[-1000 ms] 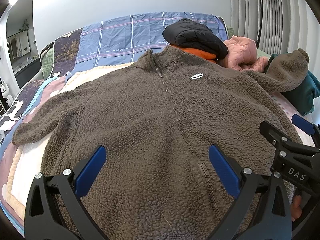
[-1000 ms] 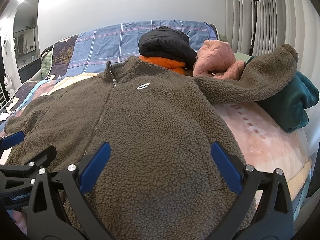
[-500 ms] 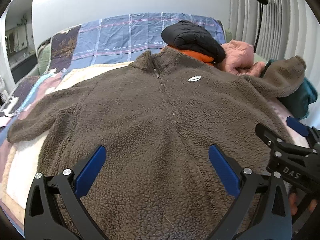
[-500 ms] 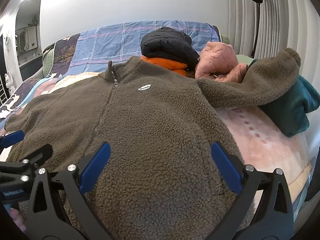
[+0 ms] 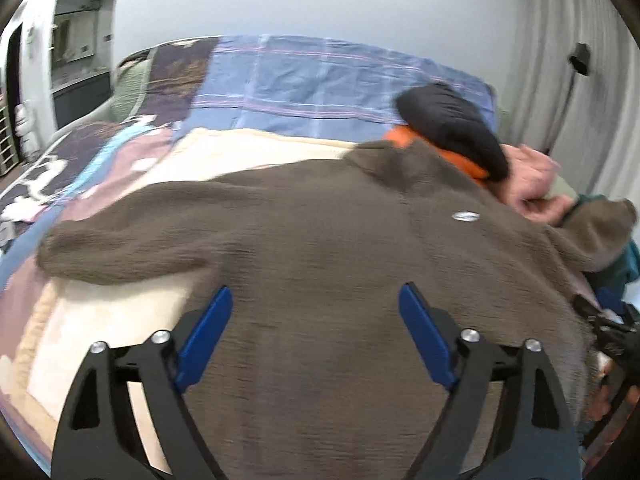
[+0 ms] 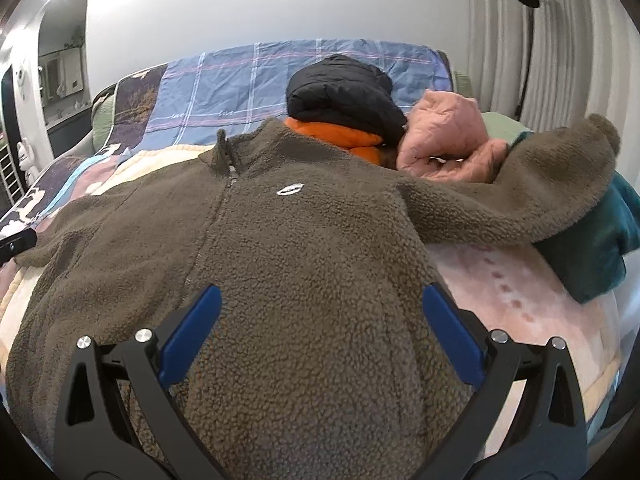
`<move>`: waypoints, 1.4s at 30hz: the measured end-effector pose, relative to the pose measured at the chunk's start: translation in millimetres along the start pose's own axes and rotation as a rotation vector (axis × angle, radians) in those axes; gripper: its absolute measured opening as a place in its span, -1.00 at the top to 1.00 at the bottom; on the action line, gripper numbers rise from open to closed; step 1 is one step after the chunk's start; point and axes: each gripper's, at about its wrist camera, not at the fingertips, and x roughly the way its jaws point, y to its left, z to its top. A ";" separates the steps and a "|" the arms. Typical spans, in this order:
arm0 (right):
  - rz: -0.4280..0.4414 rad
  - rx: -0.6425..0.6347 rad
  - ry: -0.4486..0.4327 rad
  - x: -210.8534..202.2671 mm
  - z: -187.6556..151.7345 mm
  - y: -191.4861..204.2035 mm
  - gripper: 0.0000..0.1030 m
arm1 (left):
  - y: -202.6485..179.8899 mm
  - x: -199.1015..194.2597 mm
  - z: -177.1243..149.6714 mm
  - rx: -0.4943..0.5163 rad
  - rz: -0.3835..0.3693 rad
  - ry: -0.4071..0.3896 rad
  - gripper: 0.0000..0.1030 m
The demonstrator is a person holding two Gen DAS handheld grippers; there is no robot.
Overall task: Fold large clothes
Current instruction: 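Grasp the sleeve cuff nearest the left tool and lift it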
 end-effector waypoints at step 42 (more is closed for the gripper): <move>0.011 -0.088 0.164 103.4 54.0 34.9 -0.96 | 235.5 92.2 157.0 -0.447 0.026 -0.110 0.81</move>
